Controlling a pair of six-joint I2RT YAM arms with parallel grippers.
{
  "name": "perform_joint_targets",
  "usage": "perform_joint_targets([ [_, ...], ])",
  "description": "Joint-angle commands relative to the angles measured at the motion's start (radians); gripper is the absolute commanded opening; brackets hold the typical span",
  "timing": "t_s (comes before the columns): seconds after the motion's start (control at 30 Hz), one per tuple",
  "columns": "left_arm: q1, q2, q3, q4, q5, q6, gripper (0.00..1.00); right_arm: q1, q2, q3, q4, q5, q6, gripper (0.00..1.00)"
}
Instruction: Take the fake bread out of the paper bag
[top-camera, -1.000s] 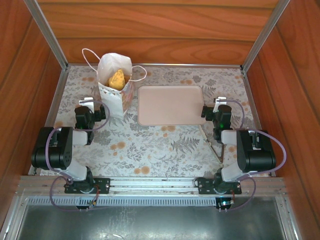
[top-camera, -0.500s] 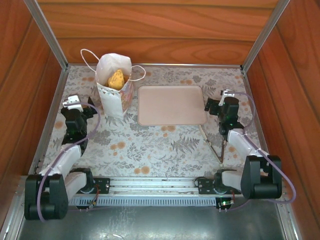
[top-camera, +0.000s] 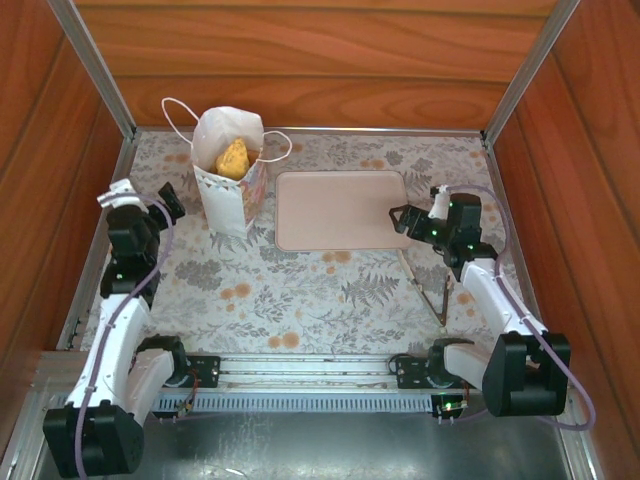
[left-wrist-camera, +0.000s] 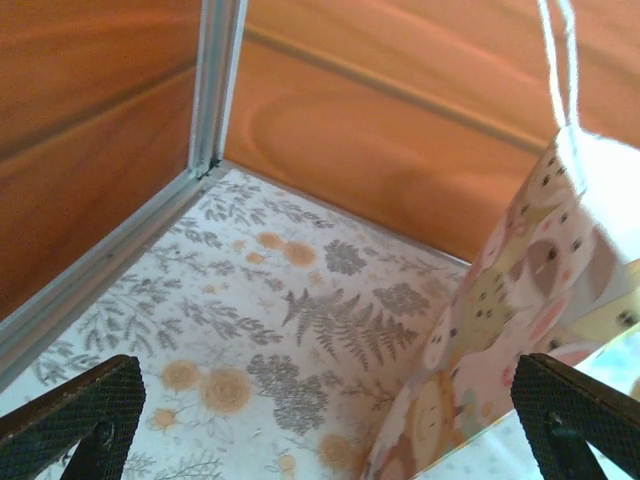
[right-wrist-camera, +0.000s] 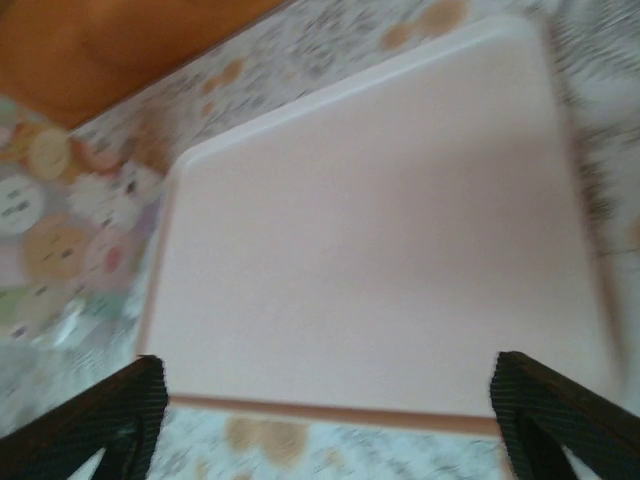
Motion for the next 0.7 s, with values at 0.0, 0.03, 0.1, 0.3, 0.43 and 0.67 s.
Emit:
perform_joint_targets([
  [0.0,0.016,0.066,0.157,-0.231,0.09,-0.032,1.0,0.011,0.043,0.047,-0.015,-0.252,0.122,0.82],
  [0.03,0.016,0.092,0.198,-0.263,0.112,-0.033,1.0,0.021,0.052,0.054,-0.014,-0.261,0.139,0.81],
  [0.1,0.016,0.14,0.275,-0.324,0.165,-0.037,1.0,0.051,0.062,0.062,-0.005,-0.251,0.156,0.81],
  [0.3,0.054,0.179,0.355,-0.344,0.316,-0.065,1.0,0.144,0.088,0.136,-0.048,-0.222,0.16,0.78],
  [0.43,0.113,0.222,0.401,-0.355,0.495,-0.142,0.98,0.209,0.096,0.17,-0.041,-0.204,0.179,0.76],
  [0.67,0.187,0.324,0.499,-0.354,0.687,-0.25,0.91,0.329,0.149,0.271,0.074,-0.216,0.278,0.72],
])
